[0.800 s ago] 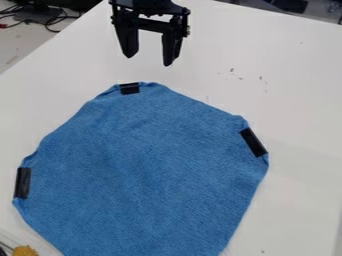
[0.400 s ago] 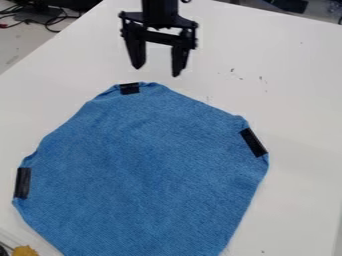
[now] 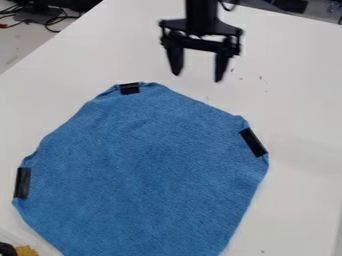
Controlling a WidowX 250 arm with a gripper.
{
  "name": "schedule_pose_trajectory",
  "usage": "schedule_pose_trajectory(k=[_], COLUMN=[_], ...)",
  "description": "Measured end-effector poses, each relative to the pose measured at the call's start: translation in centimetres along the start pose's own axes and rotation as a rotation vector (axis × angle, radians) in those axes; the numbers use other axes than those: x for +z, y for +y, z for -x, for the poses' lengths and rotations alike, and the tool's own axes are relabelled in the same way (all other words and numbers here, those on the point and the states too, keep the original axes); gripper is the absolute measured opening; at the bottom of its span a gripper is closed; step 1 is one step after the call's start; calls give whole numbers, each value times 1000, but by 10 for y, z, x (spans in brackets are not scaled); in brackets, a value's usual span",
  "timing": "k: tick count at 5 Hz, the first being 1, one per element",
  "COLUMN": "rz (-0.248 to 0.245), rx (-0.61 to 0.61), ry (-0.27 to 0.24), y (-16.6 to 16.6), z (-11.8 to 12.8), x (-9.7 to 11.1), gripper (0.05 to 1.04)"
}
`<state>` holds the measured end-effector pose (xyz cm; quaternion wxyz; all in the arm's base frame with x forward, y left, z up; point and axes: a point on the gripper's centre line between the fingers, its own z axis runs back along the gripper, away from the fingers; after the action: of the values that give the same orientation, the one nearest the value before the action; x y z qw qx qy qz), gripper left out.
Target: Fold the cloth right to left
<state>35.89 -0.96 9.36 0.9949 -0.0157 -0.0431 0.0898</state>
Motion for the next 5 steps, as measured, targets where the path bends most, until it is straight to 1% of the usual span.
schedule_pose_trajectory(k=[1, 2, 3, 4, 5], rz=[12, 21, 28, 16, -14], rx=[11, 22, 39, 33, 57], ry=[26, 35, 33, 66, 89], y=[-33, -53, -63, -73, -87], z=[1, -8, -23, -20, -4], x=[-19, -39, -46, -57, -63], gripper=[1000, 1000, 1000, 1000, 1000])
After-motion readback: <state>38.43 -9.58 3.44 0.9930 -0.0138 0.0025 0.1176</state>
